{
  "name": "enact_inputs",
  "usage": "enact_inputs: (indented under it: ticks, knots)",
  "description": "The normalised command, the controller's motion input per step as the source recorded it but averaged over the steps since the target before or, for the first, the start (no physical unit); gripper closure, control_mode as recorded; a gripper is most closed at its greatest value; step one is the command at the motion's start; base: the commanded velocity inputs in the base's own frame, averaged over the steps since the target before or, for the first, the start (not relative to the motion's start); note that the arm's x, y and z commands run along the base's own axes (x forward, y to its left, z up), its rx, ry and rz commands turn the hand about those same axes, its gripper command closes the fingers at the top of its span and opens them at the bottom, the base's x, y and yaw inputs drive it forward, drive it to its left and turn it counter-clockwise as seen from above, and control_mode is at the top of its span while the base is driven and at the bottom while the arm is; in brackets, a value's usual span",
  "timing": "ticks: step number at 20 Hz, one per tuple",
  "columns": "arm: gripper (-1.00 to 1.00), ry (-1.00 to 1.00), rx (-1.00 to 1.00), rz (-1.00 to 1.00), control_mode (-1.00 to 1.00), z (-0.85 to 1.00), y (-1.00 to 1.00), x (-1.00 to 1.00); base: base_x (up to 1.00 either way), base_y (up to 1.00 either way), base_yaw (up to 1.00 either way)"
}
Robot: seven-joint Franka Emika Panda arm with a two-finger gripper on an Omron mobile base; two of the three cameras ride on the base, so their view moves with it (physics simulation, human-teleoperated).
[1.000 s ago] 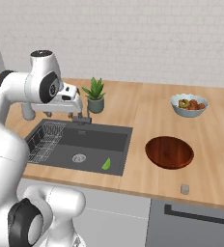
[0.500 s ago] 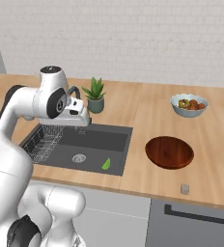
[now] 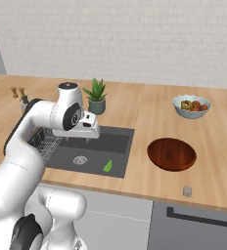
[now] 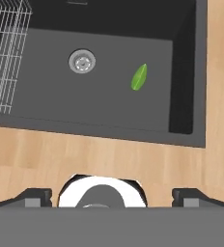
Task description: Pick the lemon wedge from the sink and place it in the bowl. Then pick the bowl and place it in the microwave. Then close the microwave door and press the start button.
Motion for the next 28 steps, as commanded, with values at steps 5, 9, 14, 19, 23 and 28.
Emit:
enact_inputs:
  ticks: [5, 9, 14, 19, 23, 28]
  knots:
    - [-1.00, 0.00, 0.00, -0.03, -1.00, -0.40, -0.11, 0.31, 0.00, 0.00, 0.00]
    - [-1.00, 0.00, 0.00, -0.04, -1.00, -0.41, -0.14, 0.25, 0.00, 0.00, 0.00]
    - [-1.00, 0.00, 0.00, -0.05, -1.00, -0.42, -0.06, 0.29, 0.00, 0.00, 0.00]
    - [-1.00, 0.00, 0.00, -0.06, -1.00, -0.43, -0.13, 0.26, 0.00, 0.00, 0.00]
    - [-1.00, 0.01, 0.00, -0.05, -1.00, -0.36, -0.13, 0.31, 0.00, 0.00, 0.00]
    - [-1.00, 0.00, 0.00, -0.03, -1.00, -0.46, -0.01, 0.50, 0.00, 0.00, 0.00]
